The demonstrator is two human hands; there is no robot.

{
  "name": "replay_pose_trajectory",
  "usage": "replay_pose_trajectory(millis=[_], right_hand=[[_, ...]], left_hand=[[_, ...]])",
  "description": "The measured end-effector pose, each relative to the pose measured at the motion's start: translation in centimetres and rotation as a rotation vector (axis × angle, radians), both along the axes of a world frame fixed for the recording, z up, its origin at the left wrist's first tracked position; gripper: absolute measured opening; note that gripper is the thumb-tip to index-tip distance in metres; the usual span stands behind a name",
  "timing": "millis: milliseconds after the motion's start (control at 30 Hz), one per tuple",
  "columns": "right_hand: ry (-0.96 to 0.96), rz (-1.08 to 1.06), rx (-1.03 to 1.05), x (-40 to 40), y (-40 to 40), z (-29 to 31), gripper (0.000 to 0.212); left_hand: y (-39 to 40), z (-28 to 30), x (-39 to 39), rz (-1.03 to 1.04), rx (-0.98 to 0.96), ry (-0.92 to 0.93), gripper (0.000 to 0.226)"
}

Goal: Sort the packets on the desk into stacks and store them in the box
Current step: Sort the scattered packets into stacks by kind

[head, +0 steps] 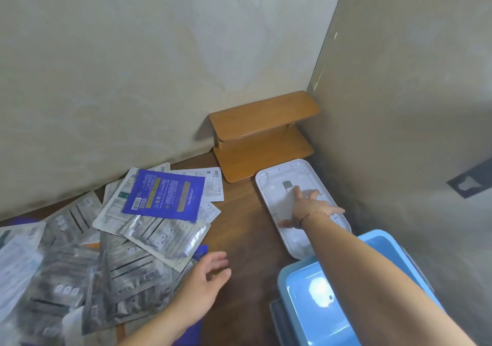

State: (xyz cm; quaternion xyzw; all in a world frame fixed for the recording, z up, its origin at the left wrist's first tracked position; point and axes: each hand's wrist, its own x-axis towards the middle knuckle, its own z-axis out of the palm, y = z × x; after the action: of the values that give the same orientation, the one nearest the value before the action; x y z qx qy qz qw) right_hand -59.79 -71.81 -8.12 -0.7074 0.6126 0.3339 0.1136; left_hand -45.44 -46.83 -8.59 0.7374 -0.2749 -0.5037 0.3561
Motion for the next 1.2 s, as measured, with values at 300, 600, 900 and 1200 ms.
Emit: replay_pose_trajectory(millis=[300, 600, 900, 1200], right_hand=[[-0.029, 0.297, -0.221, 4.8, 0.5, 4.8, 0.065], [-0.589, 0.863, -0.039, 19.3, 26.1, 0.9, 0.082], [-0.401, 1.004, 0.076, 24.2, 37.0, -3.9, 0.108], [-0.452, 0.776, -0.006, 28.9, 37.9, -3.9, 0.092]], left_hand=[[9.2, 0.1, 10.0, -0.014, -0.127, -0.715, 0.034], [29.9, -2.0, 15.5, 0.026, 0.522, -0.811, 0.094], [37.6, -4.3, 22.0, -0.059, 0.565, -0.875, 0.094], [41.4, -4.4, 28.4, 0.067, 0.415, -0.933, 0.091]])
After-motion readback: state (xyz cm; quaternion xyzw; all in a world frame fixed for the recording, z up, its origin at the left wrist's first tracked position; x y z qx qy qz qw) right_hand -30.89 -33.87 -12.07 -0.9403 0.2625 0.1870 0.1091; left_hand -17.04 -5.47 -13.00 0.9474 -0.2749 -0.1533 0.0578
